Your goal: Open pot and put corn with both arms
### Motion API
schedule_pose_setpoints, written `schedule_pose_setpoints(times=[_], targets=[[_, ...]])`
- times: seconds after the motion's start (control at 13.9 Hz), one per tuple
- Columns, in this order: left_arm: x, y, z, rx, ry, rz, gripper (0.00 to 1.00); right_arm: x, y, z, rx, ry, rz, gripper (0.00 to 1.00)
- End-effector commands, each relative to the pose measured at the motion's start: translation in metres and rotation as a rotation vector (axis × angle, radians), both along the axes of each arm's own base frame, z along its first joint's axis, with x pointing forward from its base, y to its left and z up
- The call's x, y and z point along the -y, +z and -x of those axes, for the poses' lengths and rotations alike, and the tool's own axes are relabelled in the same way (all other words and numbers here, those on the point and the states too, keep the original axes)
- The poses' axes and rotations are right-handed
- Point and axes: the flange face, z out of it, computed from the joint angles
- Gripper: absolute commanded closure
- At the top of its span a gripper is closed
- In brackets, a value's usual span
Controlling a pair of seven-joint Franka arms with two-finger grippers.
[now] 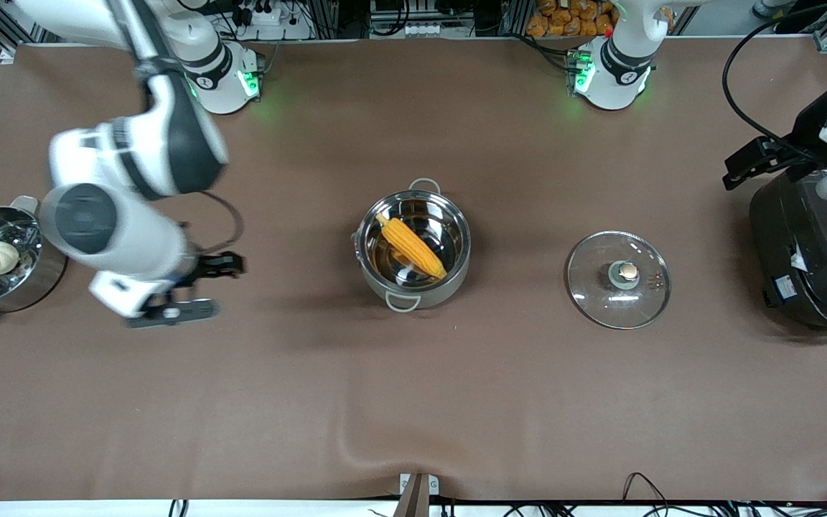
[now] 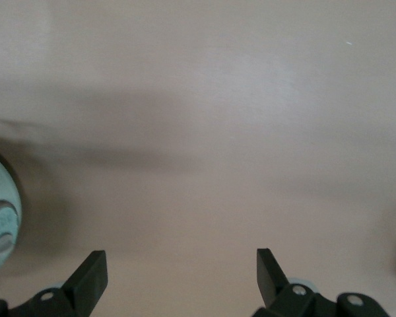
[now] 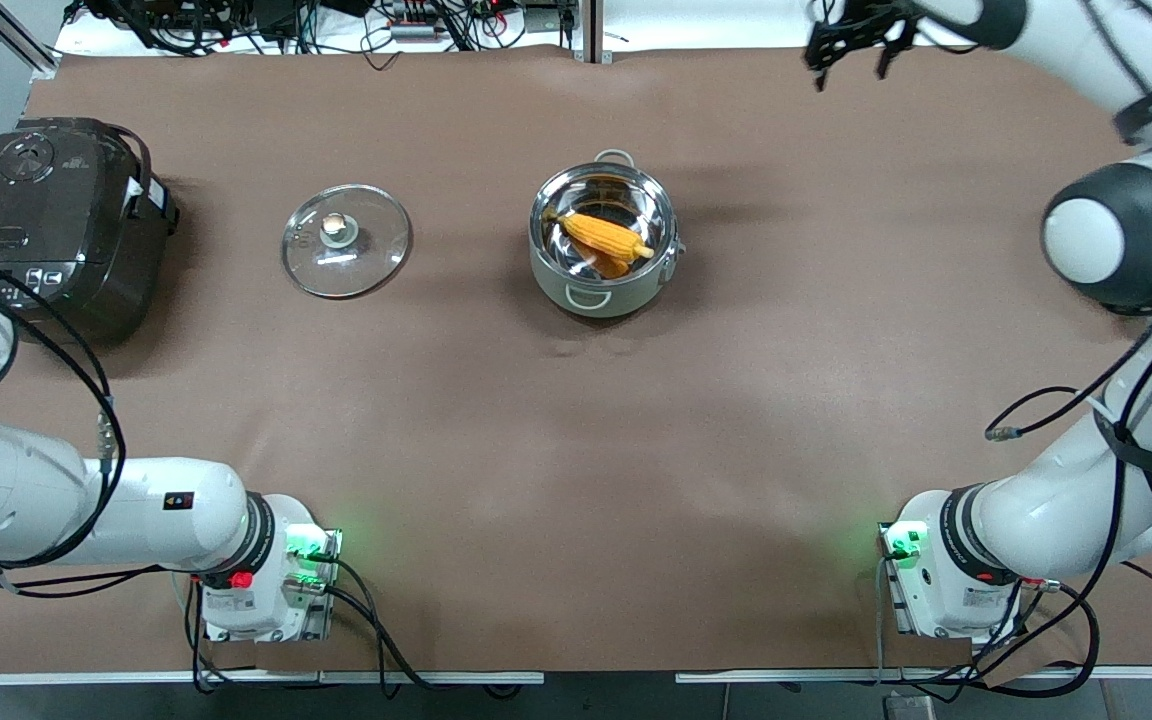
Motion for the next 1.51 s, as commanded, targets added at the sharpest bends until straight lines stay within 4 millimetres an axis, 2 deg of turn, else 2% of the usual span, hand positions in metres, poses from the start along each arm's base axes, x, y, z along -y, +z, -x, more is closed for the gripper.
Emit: schedule_pose_setpoints(times=[0.0, 0.07, 0.22, 0.43, 0.65, 1.01, 1.15, 1.44], targets=[[0.000, 0.000, 0.007, 0.010, -0.024, -0.055, 0.00, 0.034, 0.030, 0.037, 0.005, -0.025, -0.033, 0.00], [0.000, 0.002, 0.006, 0.021, -0.025, -0.056, 0.00, 0.043, 0.042, 0.046, 0.012, -0.022, -0.036, 0.00], [0.005, 0.004, 0.006, 0.027, -0.040, -0.056, 0.00, 0.077, 0.063, 0.063, 0.015, -0.072, -0.040, 0.00], [0.009, 0.006, 0.007, 0.022, -0.053, -0.056, 0.00, 0.114, 0.097, 0.090, 0.051, -0.114, -0.051, 0.00], [0.011, 0.008, 0.007, 0.027, -0.059, -0.044, 0.00, 0.163, 0.113, 0.102, 0.038, -0.063, -0.063, 0.00], [0.021, 0.008, 0.007, 0.026, -0.075, -0.042, 0.00, 0.183, 0.128, 0.116, 0.016, -0.167, -0.067, 0.00], [0.020, 0.009, 0.008, 0.029, -0.075, -0.040, 0.00, 0.193, 0.144, 0.120, 0.011, -0.228, -0.111, 0.00], [0.017, 0.011, 0.007, 0.026, -0.061, 0.000, 0.00, 0.193, 0.161, 0.120, 0.035, -0.214, -0.100, 0.00]])
